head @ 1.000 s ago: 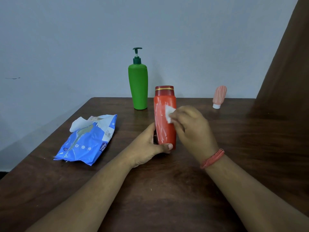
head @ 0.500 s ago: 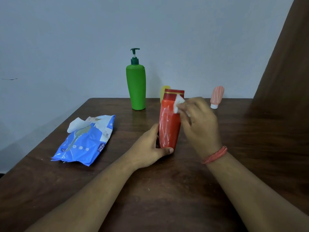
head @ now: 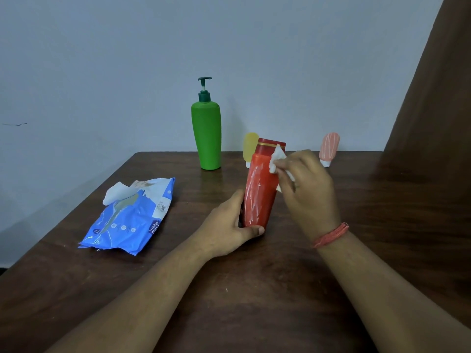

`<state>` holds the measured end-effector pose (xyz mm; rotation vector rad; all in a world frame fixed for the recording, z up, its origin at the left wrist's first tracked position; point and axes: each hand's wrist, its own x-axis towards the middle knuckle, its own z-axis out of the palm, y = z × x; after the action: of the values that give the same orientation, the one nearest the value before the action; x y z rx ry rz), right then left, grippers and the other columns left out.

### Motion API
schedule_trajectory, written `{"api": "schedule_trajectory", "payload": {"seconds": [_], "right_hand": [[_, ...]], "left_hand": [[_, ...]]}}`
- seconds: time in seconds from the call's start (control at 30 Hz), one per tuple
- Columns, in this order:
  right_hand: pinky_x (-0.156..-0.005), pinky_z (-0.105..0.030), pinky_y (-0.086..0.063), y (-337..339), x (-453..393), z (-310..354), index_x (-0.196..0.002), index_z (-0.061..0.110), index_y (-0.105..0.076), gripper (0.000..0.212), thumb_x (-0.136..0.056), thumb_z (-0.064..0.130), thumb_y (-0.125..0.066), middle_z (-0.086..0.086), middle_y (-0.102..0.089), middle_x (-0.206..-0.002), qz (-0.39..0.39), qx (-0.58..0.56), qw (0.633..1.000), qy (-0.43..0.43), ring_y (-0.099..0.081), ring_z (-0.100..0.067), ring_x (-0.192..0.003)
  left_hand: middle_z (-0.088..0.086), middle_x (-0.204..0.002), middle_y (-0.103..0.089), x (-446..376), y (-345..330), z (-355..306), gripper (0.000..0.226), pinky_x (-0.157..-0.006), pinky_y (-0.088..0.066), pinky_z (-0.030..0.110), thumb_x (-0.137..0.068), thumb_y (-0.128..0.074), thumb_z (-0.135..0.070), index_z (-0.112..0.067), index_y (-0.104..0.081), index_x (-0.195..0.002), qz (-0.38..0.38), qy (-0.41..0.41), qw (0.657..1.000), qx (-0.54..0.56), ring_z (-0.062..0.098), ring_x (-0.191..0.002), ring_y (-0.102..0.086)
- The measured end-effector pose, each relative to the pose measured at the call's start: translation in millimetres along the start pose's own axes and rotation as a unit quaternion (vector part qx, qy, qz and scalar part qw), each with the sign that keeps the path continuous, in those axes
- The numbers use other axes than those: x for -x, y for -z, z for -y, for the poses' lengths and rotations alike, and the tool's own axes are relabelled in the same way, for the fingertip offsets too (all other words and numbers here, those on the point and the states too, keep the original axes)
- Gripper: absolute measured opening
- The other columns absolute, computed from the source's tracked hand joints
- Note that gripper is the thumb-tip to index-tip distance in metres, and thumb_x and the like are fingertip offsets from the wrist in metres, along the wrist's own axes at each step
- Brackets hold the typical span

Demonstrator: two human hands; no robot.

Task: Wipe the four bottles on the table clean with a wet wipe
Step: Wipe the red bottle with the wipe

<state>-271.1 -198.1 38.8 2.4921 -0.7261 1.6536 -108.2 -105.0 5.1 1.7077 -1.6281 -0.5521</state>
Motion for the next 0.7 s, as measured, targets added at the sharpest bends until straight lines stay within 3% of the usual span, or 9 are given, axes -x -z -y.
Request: {"api": "schedule_trajectory", "payload": {"seconds": [0.1, 0.23, 0.37, 0.5, 0.6, 0.7], "right_hand": [[-0.08, -0.039, -0.056, -2.0, 0.5, 9.6, -0.096, 0.0, -0.072, 0.011, -0.092, 0.008, -0.066, -0.013, -0.067, -0.097, 0.054, 0.022, 0.993, 0.099, -0.063, -0.026, -0.09], [-0.084, -0.03, -0.052, 5.7, -4.9, 7.7, -0.1, 0.002, -0.072, 0.014, -0.092, 0.012, -0.065, -0.013, -0.067, -0.101, -0.002, 0.025, 0.999, 0.037, -0.064, -0.024, -0.093], [-0.073, -0.042, -0.055, -1.0, -0.3, 11.8, -0.097, 0.0, -0.072, 0.01, -0.093, 0.006, -0.065, -0.012, -0.064, -0.095, 0.054, 0.031, 0.991, 0.121, -0.062, -0.027, -0.086], [-0.077, -0.037, -0.056, 7.1, -5.7, 7.9, -0.101, 0.001, -0.073, 0.012, -0.091, 0.005, -0.068, -0.012, -0.065, -0.097, -0.005, 0.028, 0.998, 0.053, -0.063, -0.024, -0.088], [-0.075, -0.044, -0.056, 0.9, -0.4, 12.5, -0.103, 0.002, -0.073, 0.014, -0.09, 0.007, -0.069, -0.011, -0.065, -0.097, 0.065, 0.04, 0.991, 0.111, -0.063, -0.026, -0.088], [-0.074, -0.042, -0.057, 4.4, -4.1, 9.0, -0.104, 0.001, -0.073, 0.015, -0.093, 0.007, -0.066, -0.013, -0.065, -0.097, 0.024, 0.037, 0.996, 0.083, -0.063, -0.027, -0.087]], "left_hand": [[-0.012, -0.143, -0.051, -0.2, -0.4, 0.7, 0.086, -0.109, -0.046, 0.04, -0.082, -0.08, -0.039, -0.035, -0.027, -0.149, -0.005, 0.001, 1.0, 0.004, 0.009, -0.129, -0.05], [-0.01, -0.143, -0.051, -1.2, -1.7, -1.6, 0.083, -0.107, -0.047, 0.04, -0.083, -0.079, -0.04, -0.035, -0.027, -0.148, -0.011, -0.003, 1.0, -0.025, 0.011, -0.127, -0.051], [-0.013, -0.135, -0.056, -0.5, -2.1, -0.1, 0.076, -0.105, -0.049, 0.038, -0.082, -0.08, -0.037, -0.036, -0.034, -0.143, -0.02, -0.005, 1.0, -0.014, 0.008, -0.122, -0.055], [-0.013, -0.139, -0.051, 0.1, -2.1, -2.4, 0.079, -0.103, -0.046, 0.031, -0.084, -0.078, -0.038, -0.035, -0.029, -0.146, -0.023, -0.016, 0.999, -0.039, 0.008, -0.122, -0.051], [-0.012, -0.135, -0.055, -0.3, -0.6, -1.8, 0.075, -0.103, -0.049, 0.037, -0.083, -0.079, -0.037, -0.036, -0.033, -0.142, -0.023, -0.009, 0.999, -0.024, 0.008, -0.121, -0.054], [-0.012, -0.136, -0.054, 0.6, -1.0, -2.6, 0.075, -0.102, -0.048, 0.033, -0.083, -0.079, -0.037, -0.036, -0.032, -0.143, -0.028, -0.014, 0.999, -0.041, 0.009, -0.121, -0.054]]}}
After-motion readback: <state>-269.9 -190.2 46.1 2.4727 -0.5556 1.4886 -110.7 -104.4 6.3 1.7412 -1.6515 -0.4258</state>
